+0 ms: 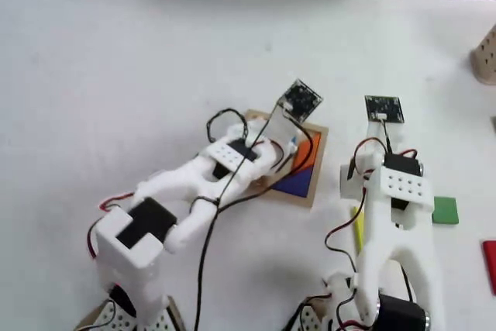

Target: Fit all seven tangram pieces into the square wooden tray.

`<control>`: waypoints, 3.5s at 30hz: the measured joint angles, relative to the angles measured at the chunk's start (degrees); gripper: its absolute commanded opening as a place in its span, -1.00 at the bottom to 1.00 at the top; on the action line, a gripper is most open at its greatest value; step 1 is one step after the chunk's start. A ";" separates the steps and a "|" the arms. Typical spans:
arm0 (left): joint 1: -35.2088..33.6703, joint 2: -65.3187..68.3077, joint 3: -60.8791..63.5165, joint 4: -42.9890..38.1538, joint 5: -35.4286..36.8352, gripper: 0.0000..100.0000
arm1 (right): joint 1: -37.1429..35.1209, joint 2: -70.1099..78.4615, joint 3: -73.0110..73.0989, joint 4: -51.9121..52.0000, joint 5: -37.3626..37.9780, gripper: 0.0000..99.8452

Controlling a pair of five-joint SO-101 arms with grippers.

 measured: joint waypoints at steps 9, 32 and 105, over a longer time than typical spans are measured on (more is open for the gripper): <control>-2.37 0.35 -3.43 -0.44 0.00 -0.95 | 0.00 0.00 0.26 0.00 0.00 -0.96; -4.04 3.52 -10.20 21.01 0.00 -0.96 | 0.00 0.00 0.62 -1.23 0.00 -0.96; 9.41 -8.35 7.65 10.37 3.25 -0.96 | 0.00 -0.09 1.41 -2.81 0.00 -0.96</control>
